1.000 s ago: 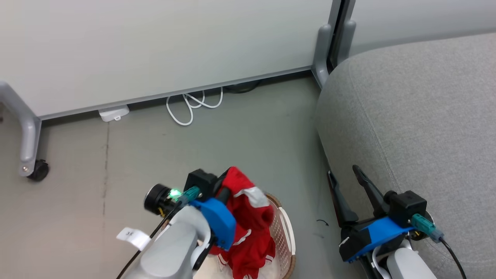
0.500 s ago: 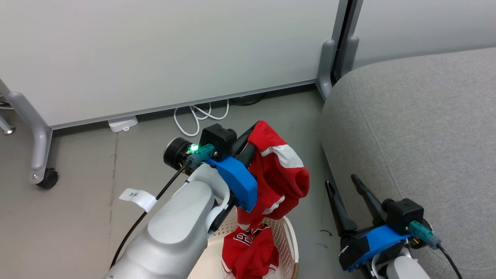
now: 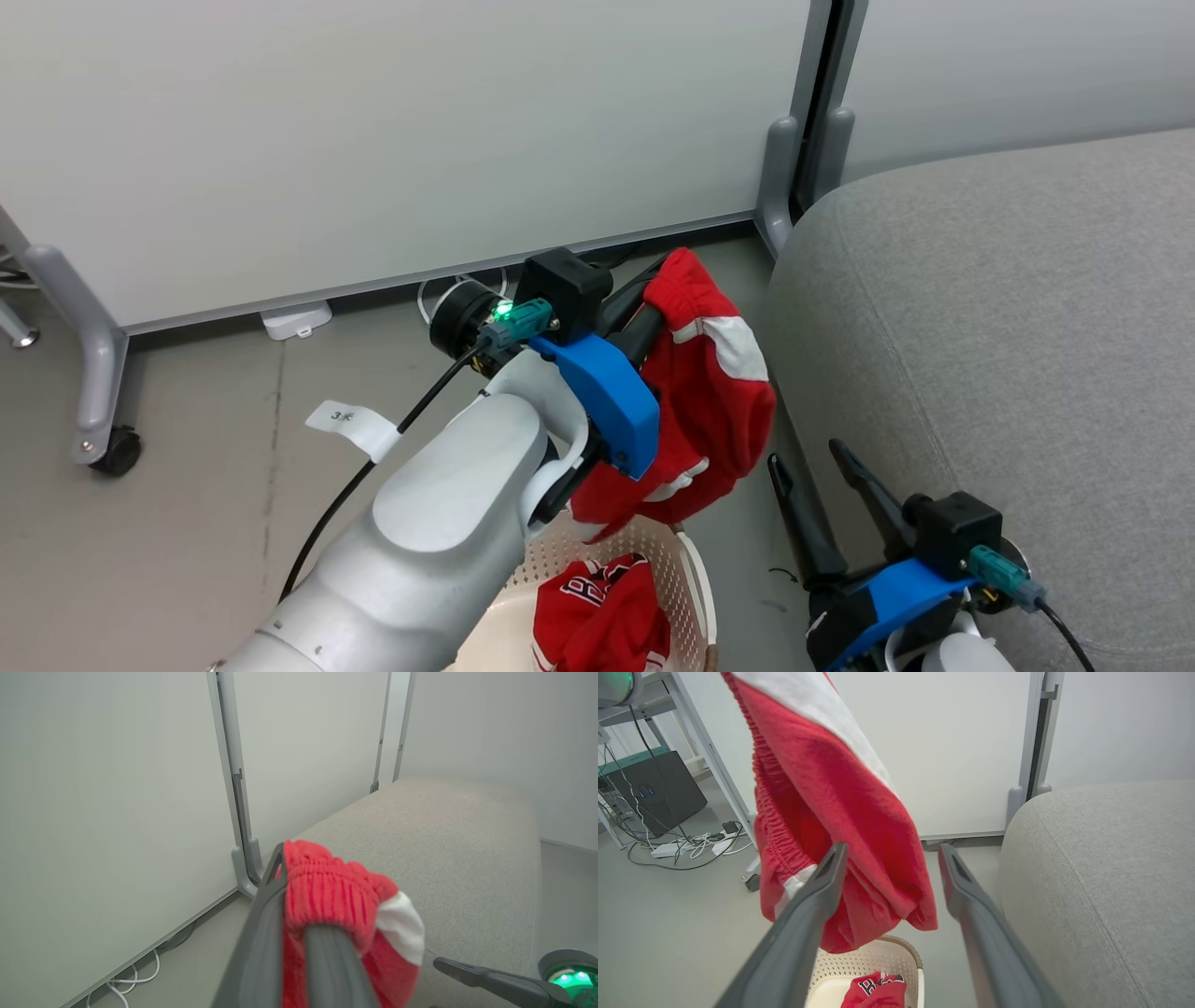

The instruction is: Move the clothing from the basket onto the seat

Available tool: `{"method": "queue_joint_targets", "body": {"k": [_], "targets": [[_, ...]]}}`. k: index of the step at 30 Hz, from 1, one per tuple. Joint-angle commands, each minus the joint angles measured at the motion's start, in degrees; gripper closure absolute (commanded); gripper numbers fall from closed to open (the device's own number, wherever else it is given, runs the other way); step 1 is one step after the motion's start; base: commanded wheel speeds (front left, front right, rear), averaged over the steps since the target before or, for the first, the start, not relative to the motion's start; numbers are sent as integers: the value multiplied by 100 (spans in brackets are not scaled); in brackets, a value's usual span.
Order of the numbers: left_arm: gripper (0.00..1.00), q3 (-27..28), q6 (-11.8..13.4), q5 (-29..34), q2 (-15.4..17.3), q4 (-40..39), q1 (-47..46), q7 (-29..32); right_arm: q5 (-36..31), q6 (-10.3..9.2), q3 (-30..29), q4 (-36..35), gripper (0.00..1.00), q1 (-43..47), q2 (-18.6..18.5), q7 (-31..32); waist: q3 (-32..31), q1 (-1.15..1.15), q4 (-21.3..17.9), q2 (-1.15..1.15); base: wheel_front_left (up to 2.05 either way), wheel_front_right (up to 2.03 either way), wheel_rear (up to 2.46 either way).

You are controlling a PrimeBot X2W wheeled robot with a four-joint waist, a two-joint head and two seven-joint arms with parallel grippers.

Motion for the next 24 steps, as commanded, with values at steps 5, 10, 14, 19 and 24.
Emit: {"method": "queue_joint_targets", "body": {"k": [5, 10, 14, 19, 24], "targets": [[100, -172, 77, -179, 2, -20, -87, 1, 1, 3, 69, -51, 0, 134, -21, 54, -59, 0, -56, 0, 0, 0, 0], [100, -331, 104, -334, 3, -3, -106, -9, -35, 3, 120, -77, 0, 103, -21, 104, -83, 0, -66, 0, 0, 0, 0], [100, -451, 124, -435, 1, 15, -145, -35, -38, 3, 205, -88, 0, -16, -21, 146, -87, 0, -50, 0, 0, 0, 0], [100, -608, 150, -564, 2, -10, -189, -59, -101, 3, 319, 26, 0, -247, -22, 247, -71, 0, -8, 0, 0, 0, 0], [100, -760, 182, -697, 1, -18, -220, -84, -146, 3, 445, 278, 0, -574, -21, 375, -57, 0, 29, 0, 0, 0, 0]]}}
